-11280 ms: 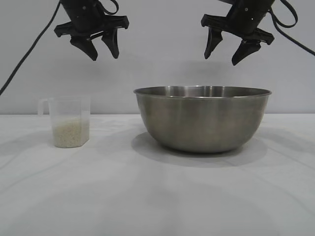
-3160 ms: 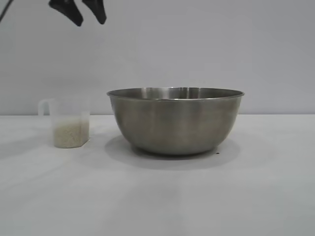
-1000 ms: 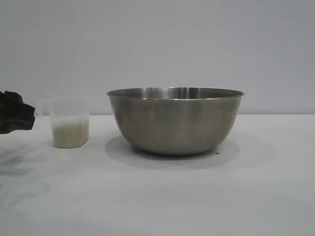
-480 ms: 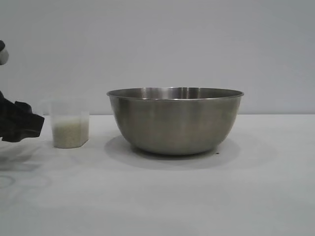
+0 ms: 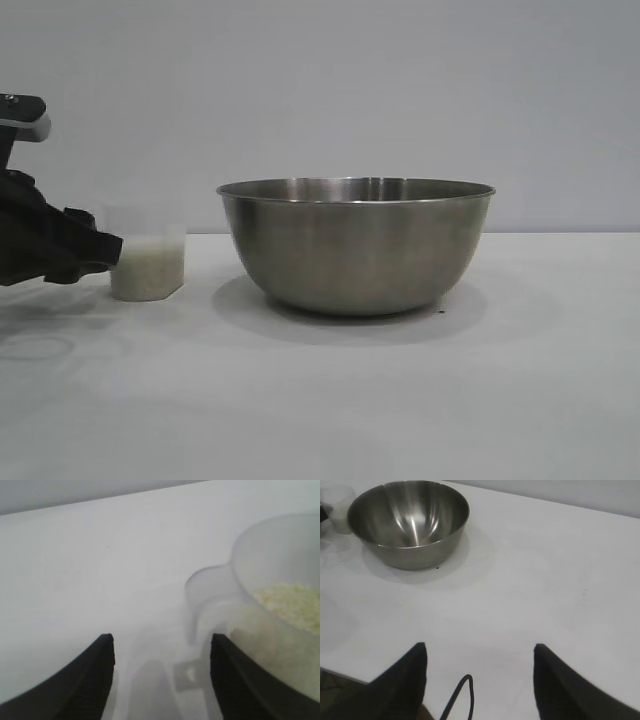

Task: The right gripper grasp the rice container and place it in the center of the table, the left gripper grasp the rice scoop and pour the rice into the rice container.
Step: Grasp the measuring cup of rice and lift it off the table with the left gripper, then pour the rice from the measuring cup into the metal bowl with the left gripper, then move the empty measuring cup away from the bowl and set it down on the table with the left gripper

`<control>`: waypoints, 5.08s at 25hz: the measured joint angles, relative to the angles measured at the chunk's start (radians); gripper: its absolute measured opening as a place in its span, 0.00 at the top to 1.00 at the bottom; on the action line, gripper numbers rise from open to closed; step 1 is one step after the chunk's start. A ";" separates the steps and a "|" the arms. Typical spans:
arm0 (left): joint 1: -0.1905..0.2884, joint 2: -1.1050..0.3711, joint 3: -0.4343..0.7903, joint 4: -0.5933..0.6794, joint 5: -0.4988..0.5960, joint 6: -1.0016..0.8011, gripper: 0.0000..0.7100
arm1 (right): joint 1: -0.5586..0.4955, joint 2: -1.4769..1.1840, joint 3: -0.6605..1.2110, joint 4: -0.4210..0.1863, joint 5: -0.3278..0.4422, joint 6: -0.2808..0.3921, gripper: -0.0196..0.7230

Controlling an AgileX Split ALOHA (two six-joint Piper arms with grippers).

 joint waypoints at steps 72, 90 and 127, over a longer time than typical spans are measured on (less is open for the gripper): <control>-0.147 -0.236 -0.501 1.205 0.431 1.812 1.00 | 0.000 0.000 0.000 0.000 0.001 0.000 0.38; -0.112 -0.273 -0.501 0.079 0.299 0.665 1.00 | 0.000 0.000 0.000 0.000 0.001 0.000 0.38; 0.008 0.006 -0.131 0.048 0.010 0.105 1.00 | 0.000 0.000 0.000 0.000 0.001 0.000 0.38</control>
